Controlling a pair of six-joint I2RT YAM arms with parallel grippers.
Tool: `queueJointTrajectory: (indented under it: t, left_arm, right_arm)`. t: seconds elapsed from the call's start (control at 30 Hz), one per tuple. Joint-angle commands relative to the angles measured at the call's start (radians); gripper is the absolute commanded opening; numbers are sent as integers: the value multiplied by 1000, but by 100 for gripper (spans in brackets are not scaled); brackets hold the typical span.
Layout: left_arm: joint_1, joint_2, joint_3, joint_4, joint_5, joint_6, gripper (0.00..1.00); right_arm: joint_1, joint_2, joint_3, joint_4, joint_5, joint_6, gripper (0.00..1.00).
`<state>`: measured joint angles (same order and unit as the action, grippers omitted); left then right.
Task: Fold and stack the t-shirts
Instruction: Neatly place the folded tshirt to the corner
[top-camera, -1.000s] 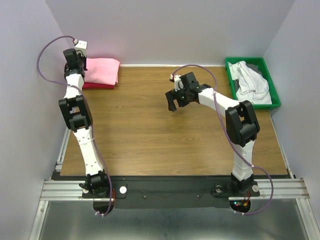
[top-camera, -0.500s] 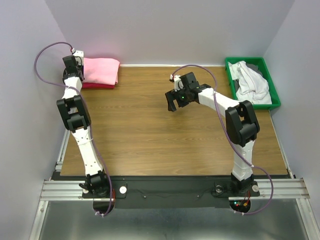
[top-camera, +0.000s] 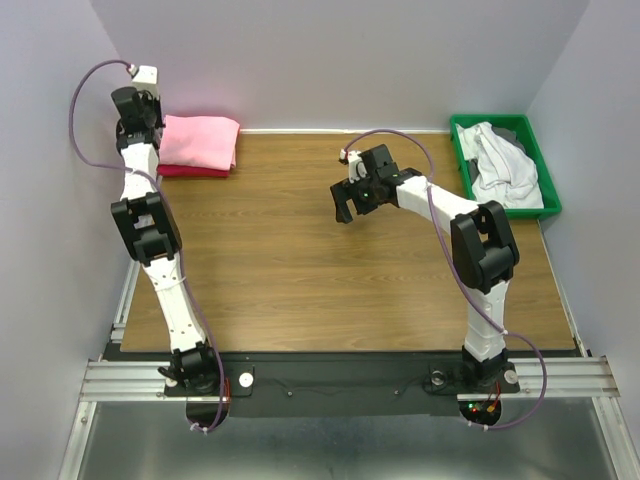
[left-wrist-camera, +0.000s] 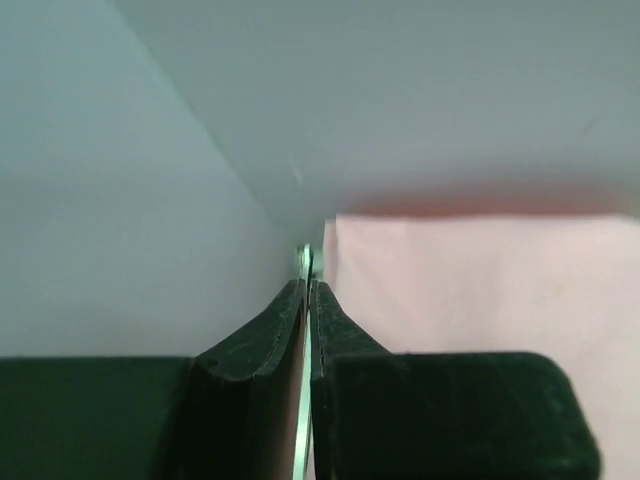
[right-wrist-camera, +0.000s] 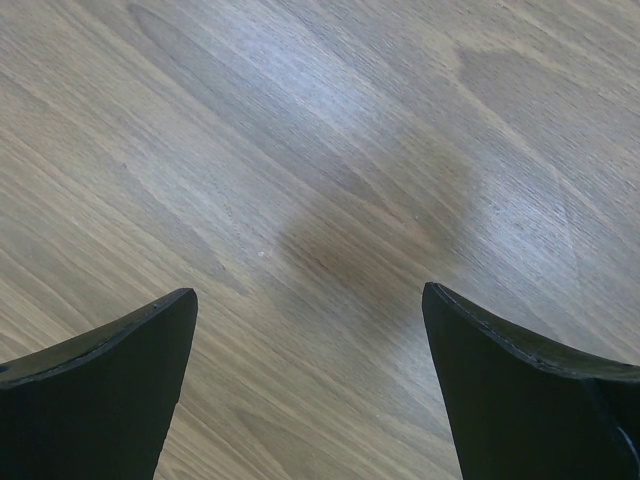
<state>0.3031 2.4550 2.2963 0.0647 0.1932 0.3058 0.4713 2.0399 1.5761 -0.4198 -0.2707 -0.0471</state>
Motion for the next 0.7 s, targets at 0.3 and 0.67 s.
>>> queueJointTrajectory:
  t: [0.3, 0.67]
  left_arm:
    - [14, 140, 138, 173, 157, -142, 19]
    - [42, 257, 232, 173, 83, -307, 11]
  right_arm:
    - [-5, 36, 68, -17, -24, 23, 100]
    - [-5, 65, 81, -27, -18, 29, 100]
